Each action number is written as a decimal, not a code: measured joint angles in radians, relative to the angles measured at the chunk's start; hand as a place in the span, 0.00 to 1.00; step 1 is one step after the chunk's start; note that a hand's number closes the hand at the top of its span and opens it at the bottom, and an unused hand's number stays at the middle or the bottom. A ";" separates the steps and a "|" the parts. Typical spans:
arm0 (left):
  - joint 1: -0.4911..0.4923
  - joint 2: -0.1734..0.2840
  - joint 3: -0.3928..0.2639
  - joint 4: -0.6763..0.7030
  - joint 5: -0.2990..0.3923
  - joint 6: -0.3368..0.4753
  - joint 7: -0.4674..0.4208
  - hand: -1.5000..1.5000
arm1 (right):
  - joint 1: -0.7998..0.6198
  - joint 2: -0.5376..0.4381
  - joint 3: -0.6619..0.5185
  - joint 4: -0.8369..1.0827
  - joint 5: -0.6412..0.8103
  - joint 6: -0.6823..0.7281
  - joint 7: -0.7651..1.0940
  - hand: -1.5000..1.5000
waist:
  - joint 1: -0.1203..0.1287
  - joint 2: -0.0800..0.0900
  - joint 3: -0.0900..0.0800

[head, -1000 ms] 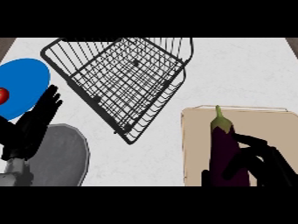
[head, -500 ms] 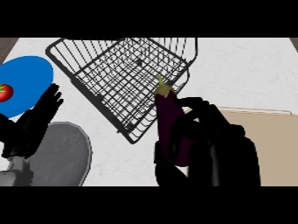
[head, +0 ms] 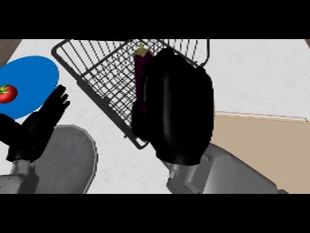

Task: Pick the eggplant from the tray and place it in the tiered basket

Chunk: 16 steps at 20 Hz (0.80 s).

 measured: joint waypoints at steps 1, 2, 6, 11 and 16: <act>-0.008 -0.003 -0.001 0.004 -0.002 0.002 0.000 0.50 | -0.027 0.000 -0.008 0.035 -0.019 -0.009 0.002 1.00 | 0.000 0.000 0.000; -0.001 -0.003 -0.001 0.004 -0.001 -0.002 -0.004 0.50 | -0.048 0.000 -0.023 0.067 -0.035 -0.016 0.000 1.00 | 0.000 0.000 0.000; 0.002 -0.004 0.004 0.005 0.001 -0.007 -0.009 0.50 | -0.107 0.001 -0.050 0.188 -0.091 -0.056 0.003 1.00 | -0.001 0.000 0.000; -0.015 -0.017 0.002 0.026 -0.012 0.003 -0.015 0.50 | -0.170 0.001 -0.041 0.322 -0.140 -0.118 -0.002 1.00 | -0.004 0.001 0.001; -0.015 -0.015 0.002 0.012 -0.011 -0.001 0.006 0.50 | -0.221 0.001 -0.028 0.472 -0.158 -0.190 -0.024 1.00 | -0.002 0.001 0.001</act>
